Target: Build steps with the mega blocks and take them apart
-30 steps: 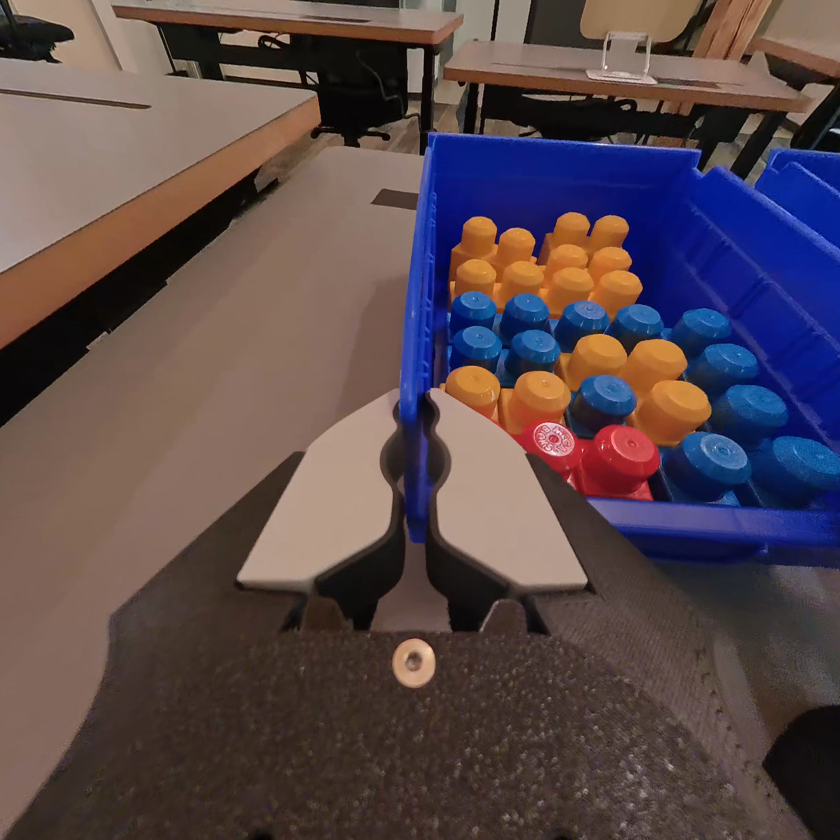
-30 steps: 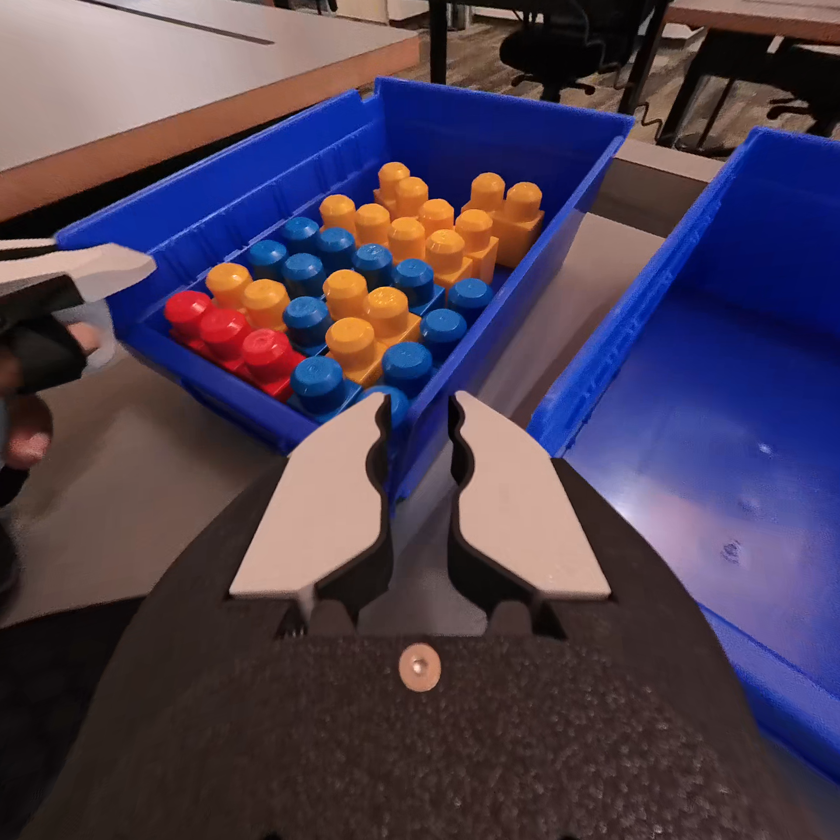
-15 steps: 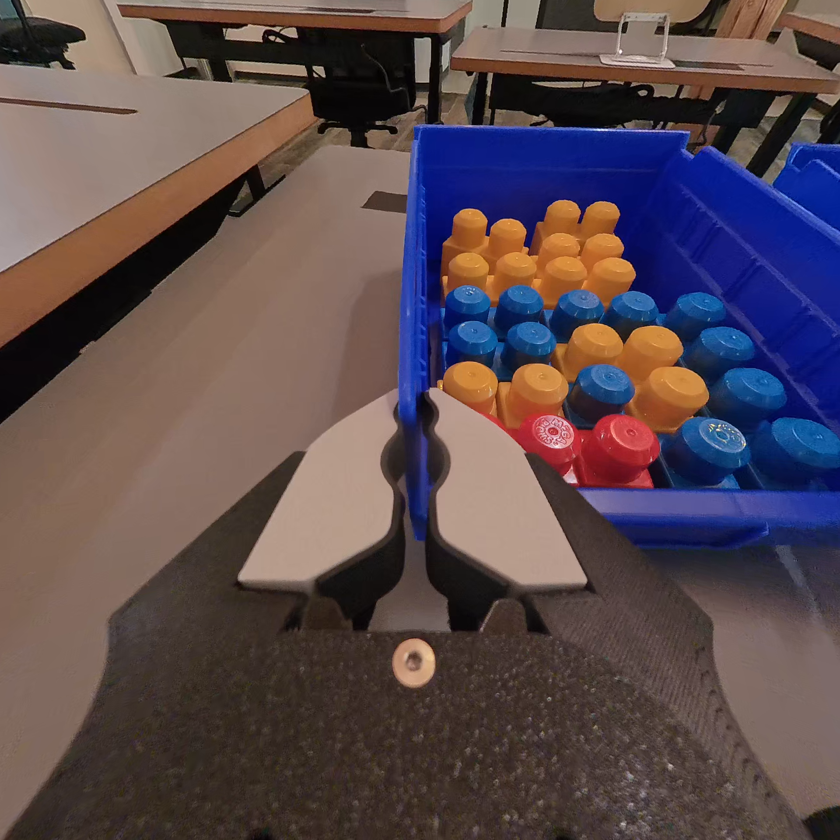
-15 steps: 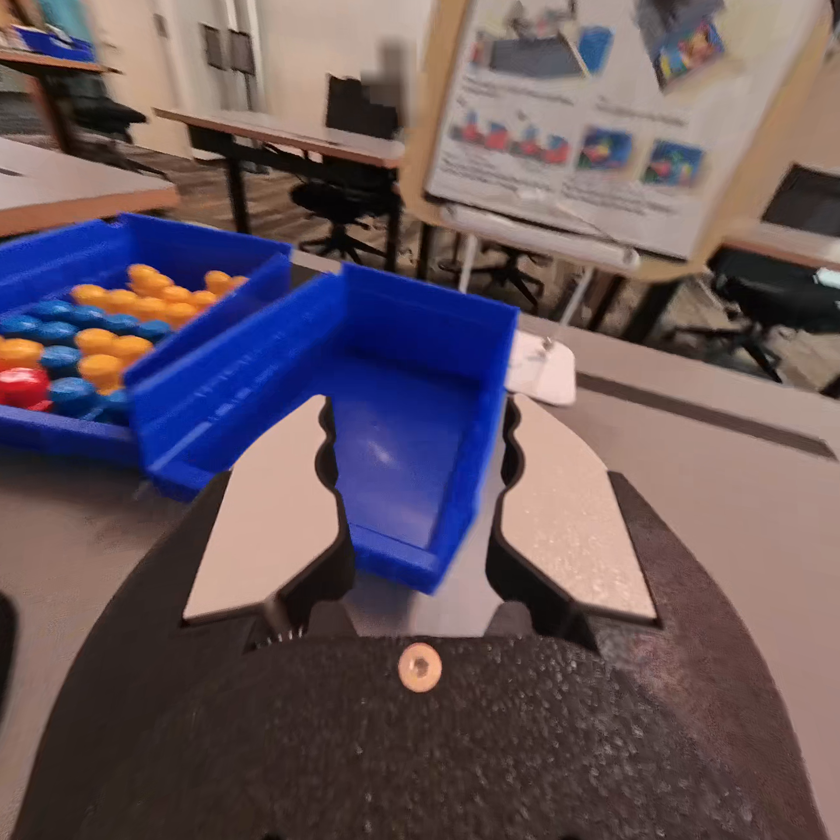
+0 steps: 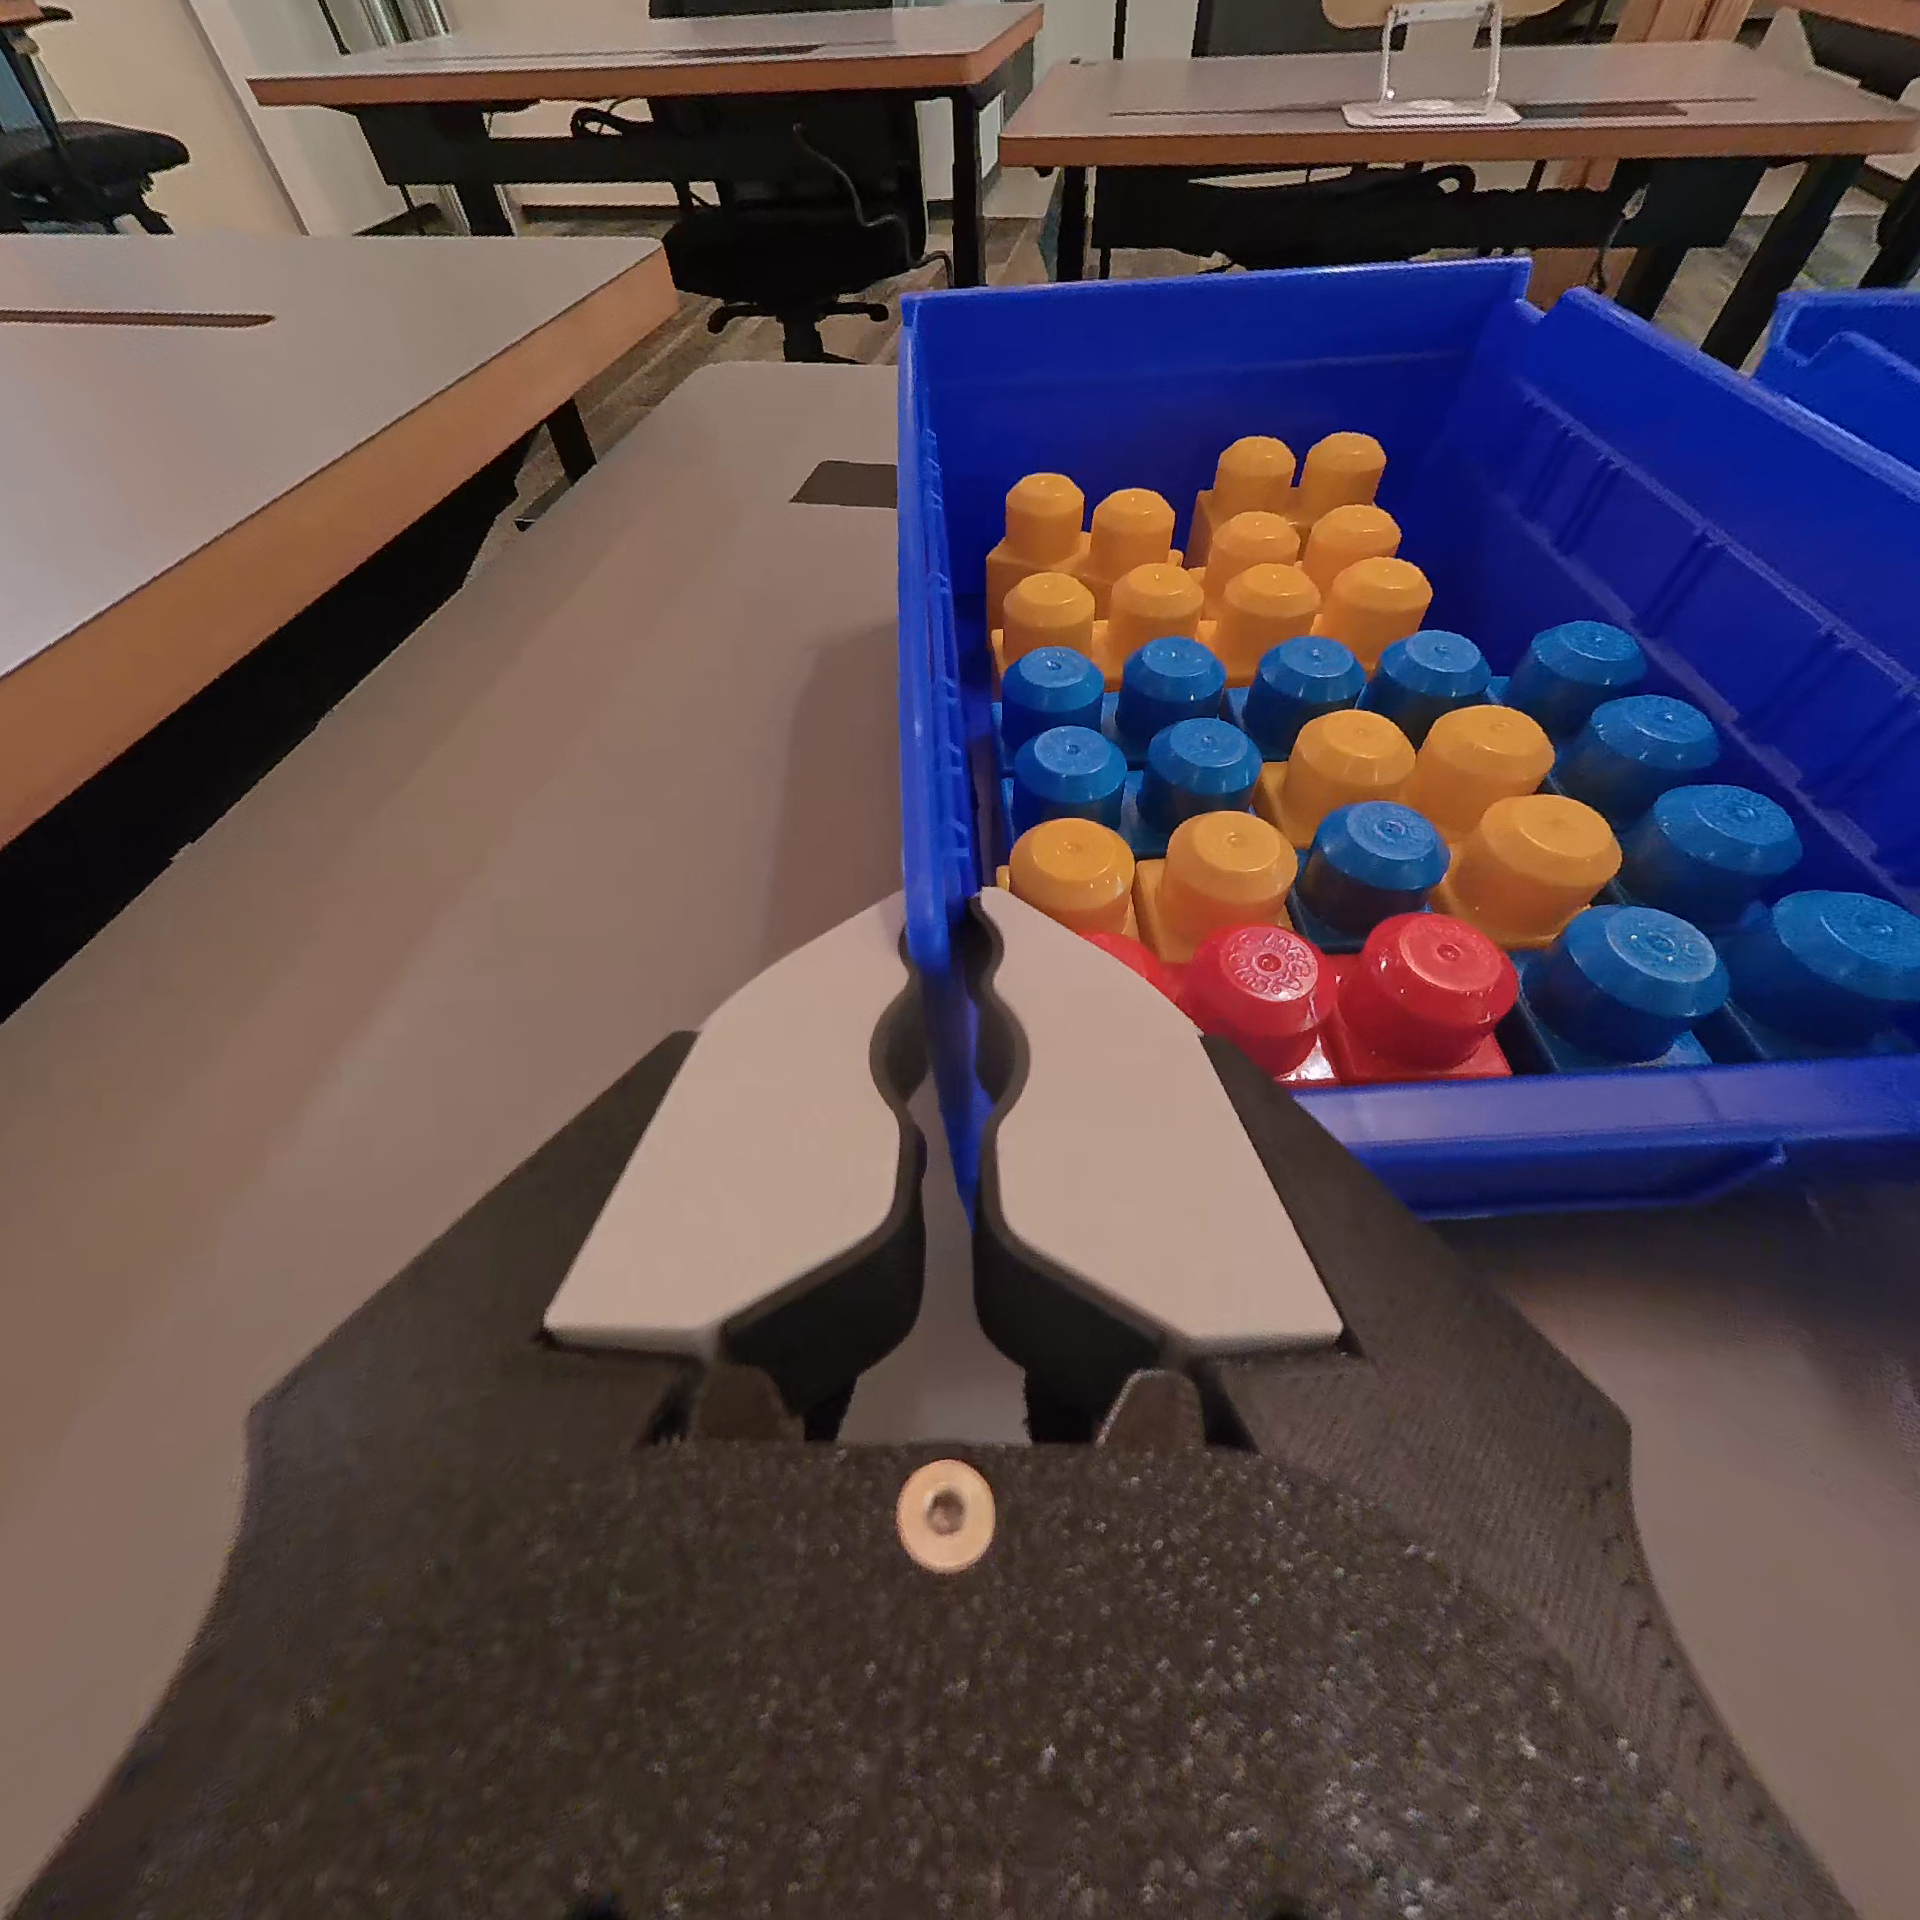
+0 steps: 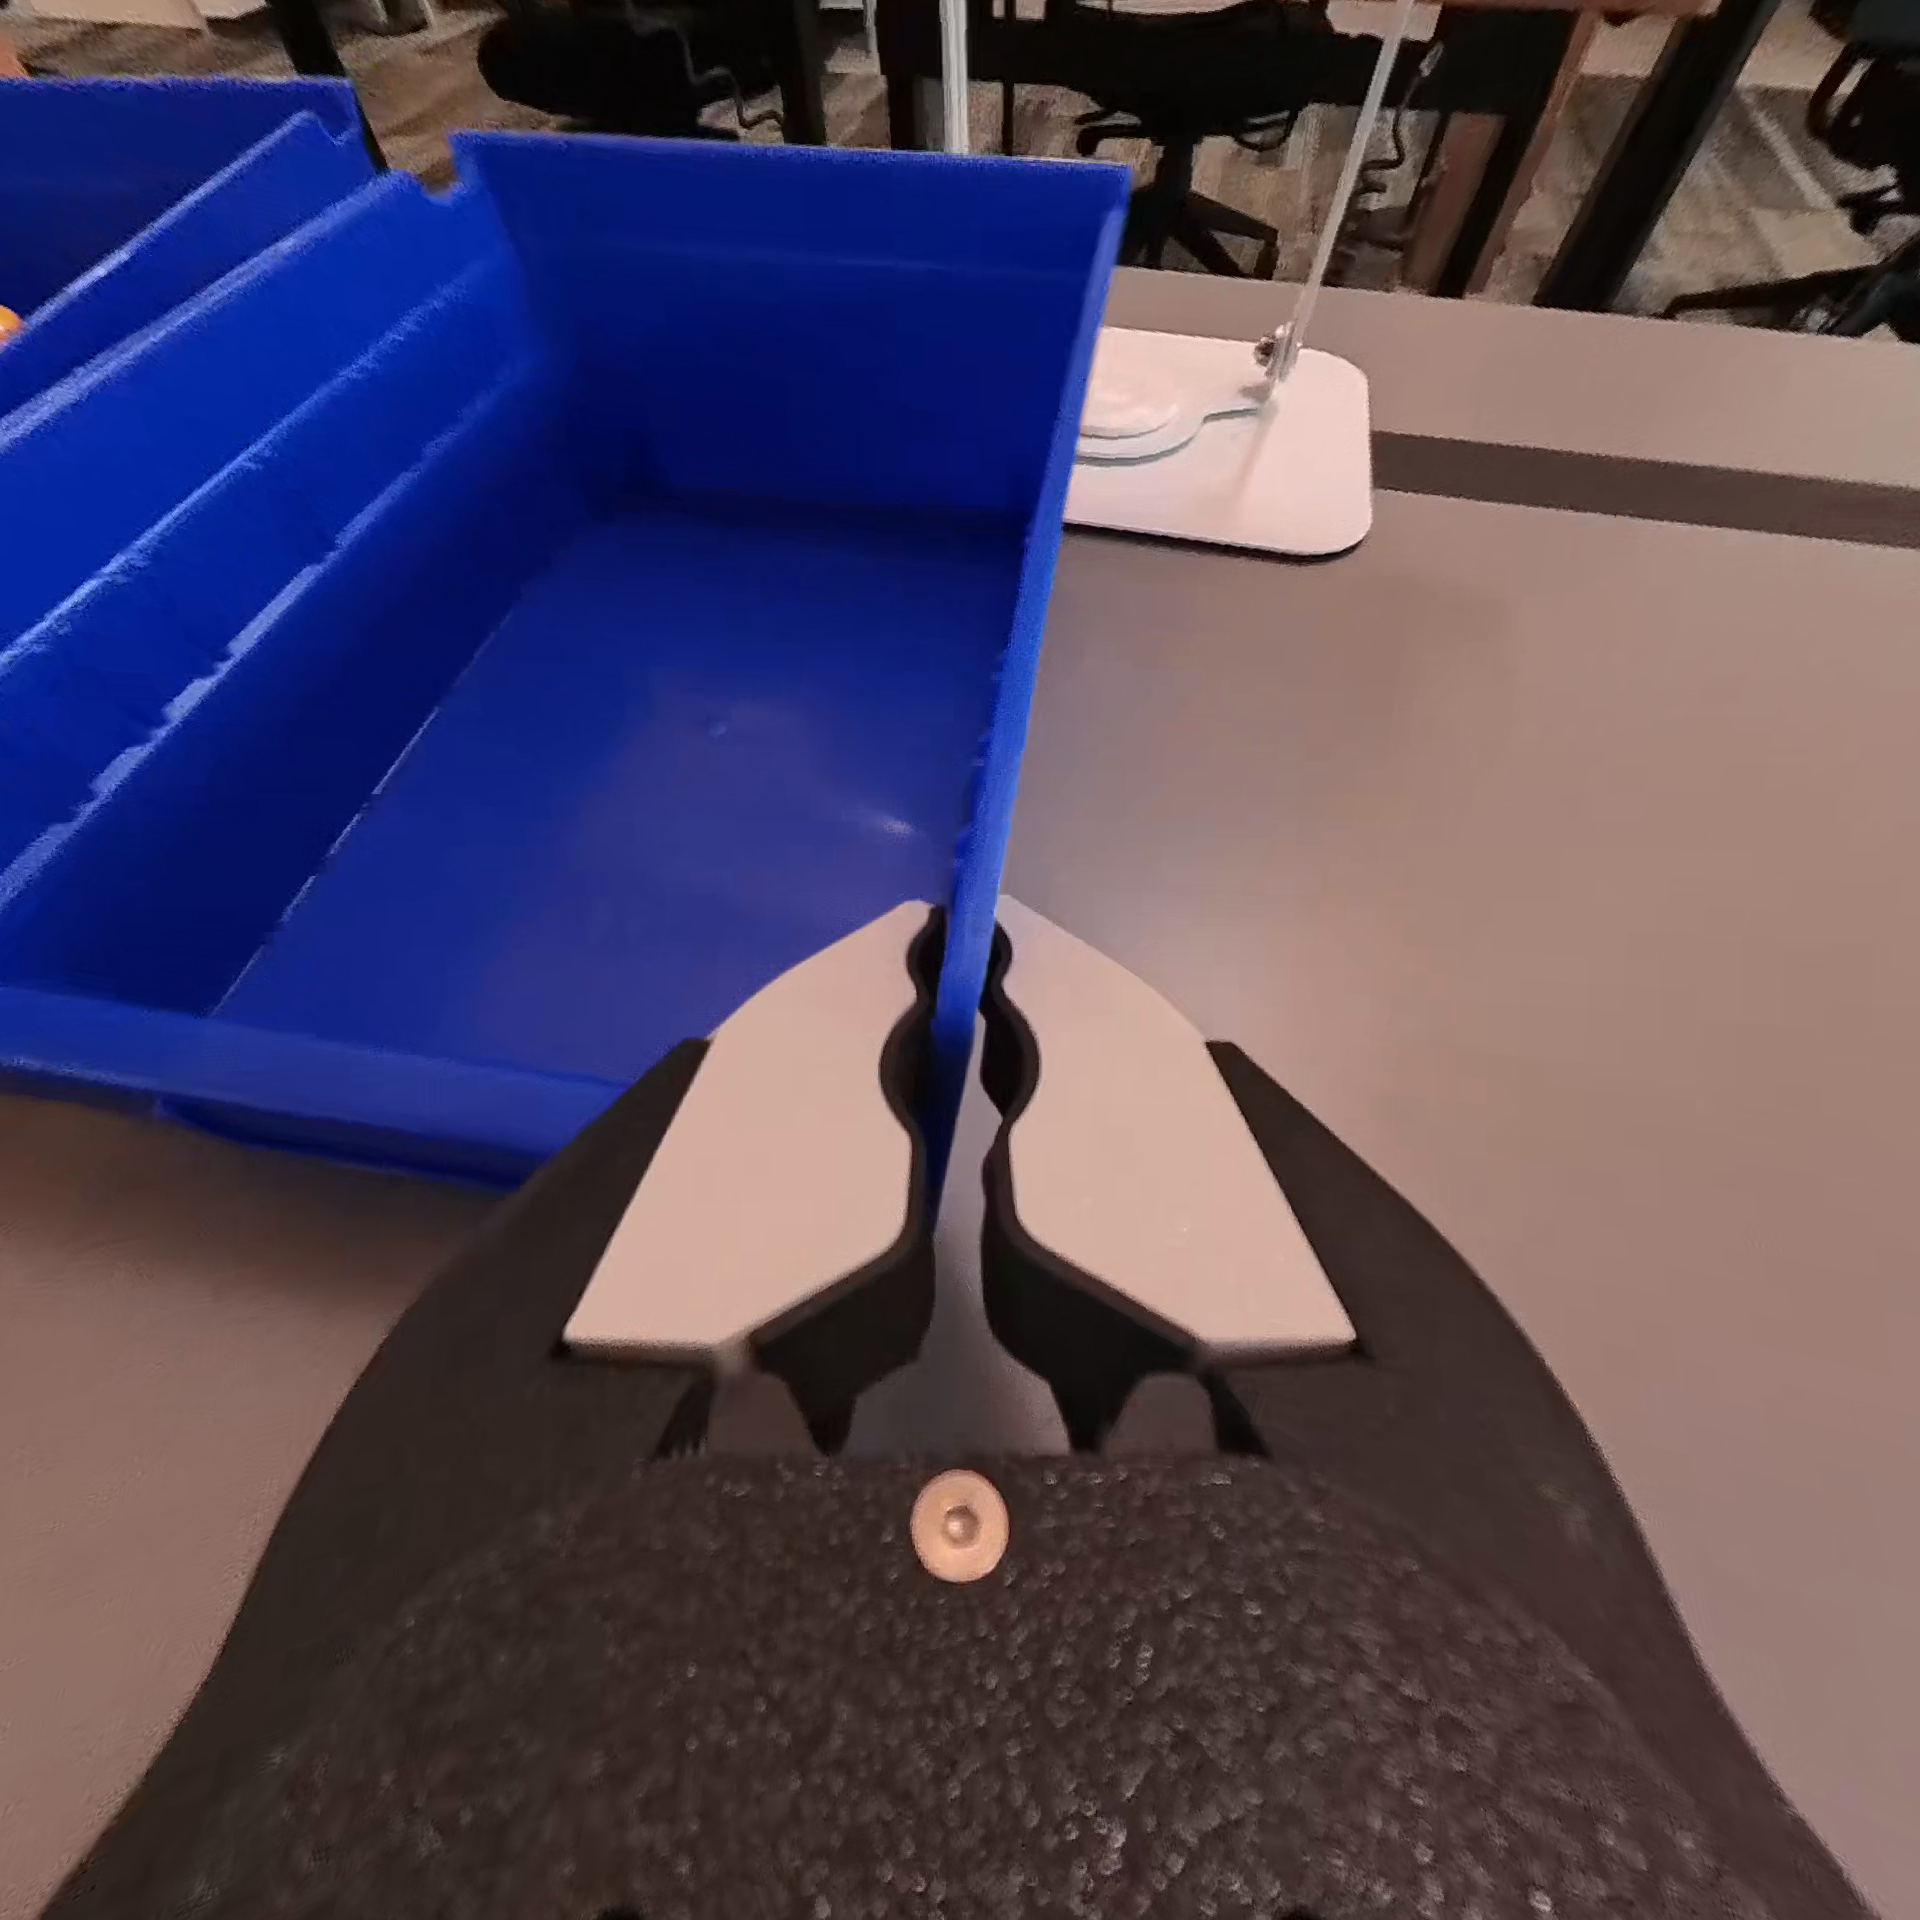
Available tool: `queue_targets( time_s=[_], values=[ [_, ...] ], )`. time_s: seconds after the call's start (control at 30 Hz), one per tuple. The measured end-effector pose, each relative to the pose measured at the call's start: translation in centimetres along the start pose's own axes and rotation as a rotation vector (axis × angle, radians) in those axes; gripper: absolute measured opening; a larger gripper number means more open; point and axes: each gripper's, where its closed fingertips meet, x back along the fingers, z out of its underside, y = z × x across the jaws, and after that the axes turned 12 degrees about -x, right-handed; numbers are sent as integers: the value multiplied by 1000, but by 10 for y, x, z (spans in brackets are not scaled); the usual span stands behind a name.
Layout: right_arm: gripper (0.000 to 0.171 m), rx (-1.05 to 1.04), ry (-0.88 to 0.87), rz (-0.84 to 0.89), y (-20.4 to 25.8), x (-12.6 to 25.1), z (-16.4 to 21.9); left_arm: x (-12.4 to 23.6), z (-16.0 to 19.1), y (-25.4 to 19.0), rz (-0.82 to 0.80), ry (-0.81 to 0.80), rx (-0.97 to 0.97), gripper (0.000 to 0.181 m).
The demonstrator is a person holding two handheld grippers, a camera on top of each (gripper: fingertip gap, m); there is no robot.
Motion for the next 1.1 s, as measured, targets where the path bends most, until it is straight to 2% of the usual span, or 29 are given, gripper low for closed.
queue_targets(
  time_s=[0.17,0.37,0.57,0.67,0.87,1.1],
  values=[
    [2,-26,-12,-48,-8,12,-12,0,0,0,3,-3,-2,4],
    [3,-14,-102,-46,-28,43,-53,0,0,0,1,-8,-4,4],
    [3,-222,-270,14,-104,83,-102,0,0,0,-2,-13,-9,4],
    [3,-306,-336,87,-150,101,-114,1,0,0,-3,-15,-8,4],
    [4,-426,-375,252,-228,113,-103,2,1,0,-17,-16,0,4],
    [4,-401,-244,441,-275,86,-53,4,3,8,-49,-21,29,4]
  ],
)
